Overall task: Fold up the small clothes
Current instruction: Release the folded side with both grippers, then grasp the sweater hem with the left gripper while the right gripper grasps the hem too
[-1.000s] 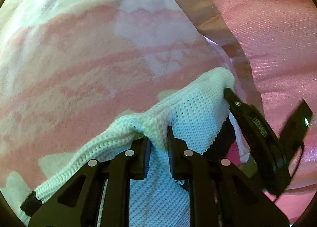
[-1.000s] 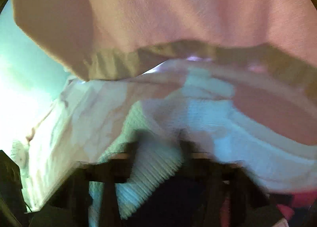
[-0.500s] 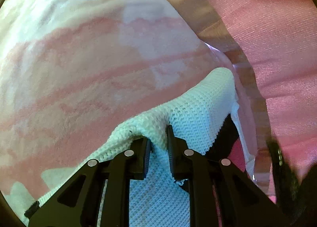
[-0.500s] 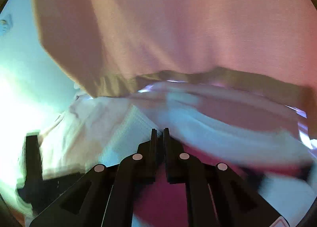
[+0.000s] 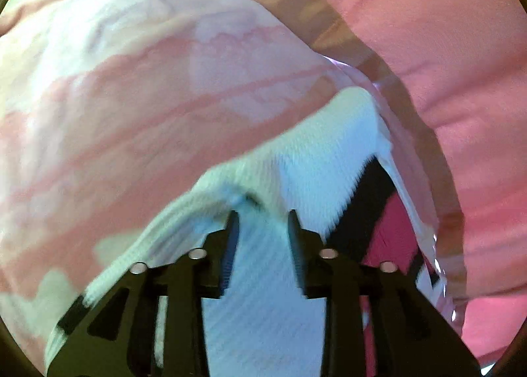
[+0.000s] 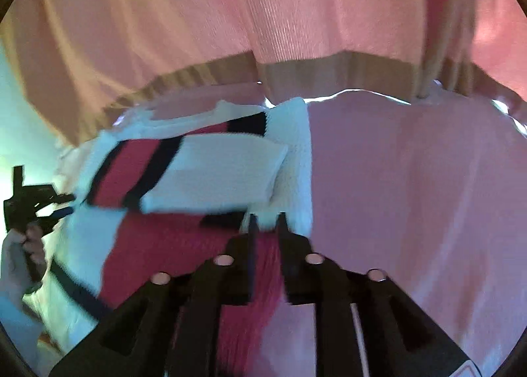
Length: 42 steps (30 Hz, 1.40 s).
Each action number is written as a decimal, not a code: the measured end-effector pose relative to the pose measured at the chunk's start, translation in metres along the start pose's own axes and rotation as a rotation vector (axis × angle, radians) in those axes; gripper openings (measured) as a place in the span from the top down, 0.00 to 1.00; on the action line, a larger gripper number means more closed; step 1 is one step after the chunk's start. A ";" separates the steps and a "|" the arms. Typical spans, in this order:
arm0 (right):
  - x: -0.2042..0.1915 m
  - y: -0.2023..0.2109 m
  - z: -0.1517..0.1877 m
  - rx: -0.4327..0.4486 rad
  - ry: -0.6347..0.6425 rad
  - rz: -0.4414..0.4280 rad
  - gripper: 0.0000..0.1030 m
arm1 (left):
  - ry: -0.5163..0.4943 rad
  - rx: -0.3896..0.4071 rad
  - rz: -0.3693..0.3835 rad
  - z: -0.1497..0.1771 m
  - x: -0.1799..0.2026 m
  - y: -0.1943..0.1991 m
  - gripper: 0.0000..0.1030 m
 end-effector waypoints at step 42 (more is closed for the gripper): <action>-0.097 0.030 0.219 -0.150 0.001 -0.192 0.58 | -0.243 0.015 0.128 0.173 -0.147 0.077 0.78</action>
Point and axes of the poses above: each gripper's, at about its wrist camera, not at the fingertips, and y roughly against the way its jaws point, x to its right, z to its underside, the point moved 5 cm from there along -y, roughly the way its jaws point, and after that the axes turned 14 degrees about -z, right-handed, at the moved point
